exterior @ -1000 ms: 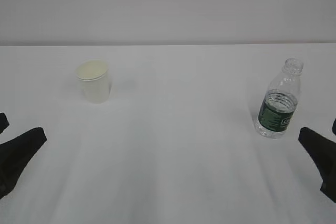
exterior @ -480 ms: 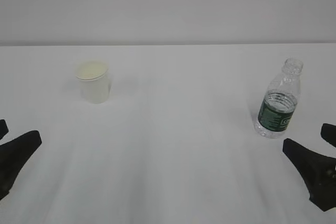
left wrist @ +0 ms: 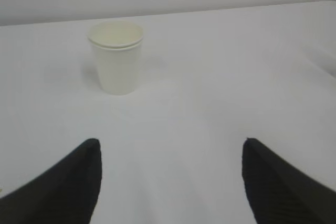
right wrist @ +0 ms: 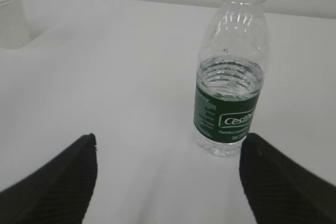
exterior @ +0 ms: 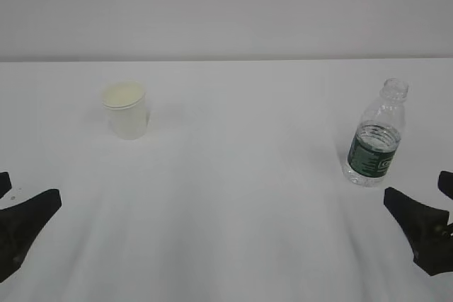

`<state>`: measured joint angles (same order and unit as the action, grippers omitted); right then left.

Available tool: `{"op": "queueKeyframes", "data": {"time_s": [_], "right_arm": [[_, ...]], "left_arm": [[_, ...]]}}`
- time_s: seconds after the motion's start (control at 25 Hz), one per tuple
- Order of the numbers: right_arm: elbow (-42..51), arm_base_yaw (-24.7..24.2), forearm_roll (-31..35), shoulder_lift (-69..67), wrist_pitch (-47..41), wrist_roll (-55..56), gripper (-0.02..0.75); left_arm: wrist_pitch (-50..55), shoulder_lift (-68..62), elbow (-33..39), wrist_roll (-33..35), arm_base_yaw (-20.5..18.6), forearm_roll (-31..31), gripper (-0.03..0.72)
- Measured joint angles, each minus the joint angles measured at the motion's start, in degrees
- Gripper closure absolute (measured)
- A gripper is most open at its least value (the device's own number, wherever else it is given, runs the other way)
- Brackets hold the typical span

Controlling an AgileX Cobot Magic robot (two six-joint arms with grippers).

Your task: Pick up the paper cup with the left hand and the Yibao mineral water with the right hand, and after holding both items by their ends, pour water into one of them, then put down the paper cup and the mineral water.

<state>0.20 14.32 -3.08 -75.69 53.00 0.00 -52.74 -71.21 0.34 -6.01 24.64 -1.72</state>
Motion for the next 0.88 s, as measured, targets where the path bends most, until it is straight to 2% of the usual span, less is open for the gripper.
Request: {"op": "queueKeyframes", "data": {"time_s": [0.28, 0.48, 0.68, 0.88], "right_arm": [[0.00, 0.00, 2.38, -6.41, 5.33, -0.80, 0.093], [0.00, 0.00, 3.87, -14.10, 11.34, -0.80, 0.092], [-0.11, 0.00, 4.26, -21.92, 12.10, -0.92, 0.094], [-0.22, 0.00, 4.35, -24.01, 12.33, -0.92, 0.106]], "left_arm": [[-1.79, -5.09, 0.00, 1.16, 0.00, -2.92, 0.084], [-9.78, -12.57, 0.00, 1.40, 0.00, -3.25, 0.090], [-12.47, -21.98, -0.51, 1.50, 0.00, -3.48, 0.095], [-12.72, -26.51, -1.10, 1.50, 0.00, -3.74, 0.095]]}}
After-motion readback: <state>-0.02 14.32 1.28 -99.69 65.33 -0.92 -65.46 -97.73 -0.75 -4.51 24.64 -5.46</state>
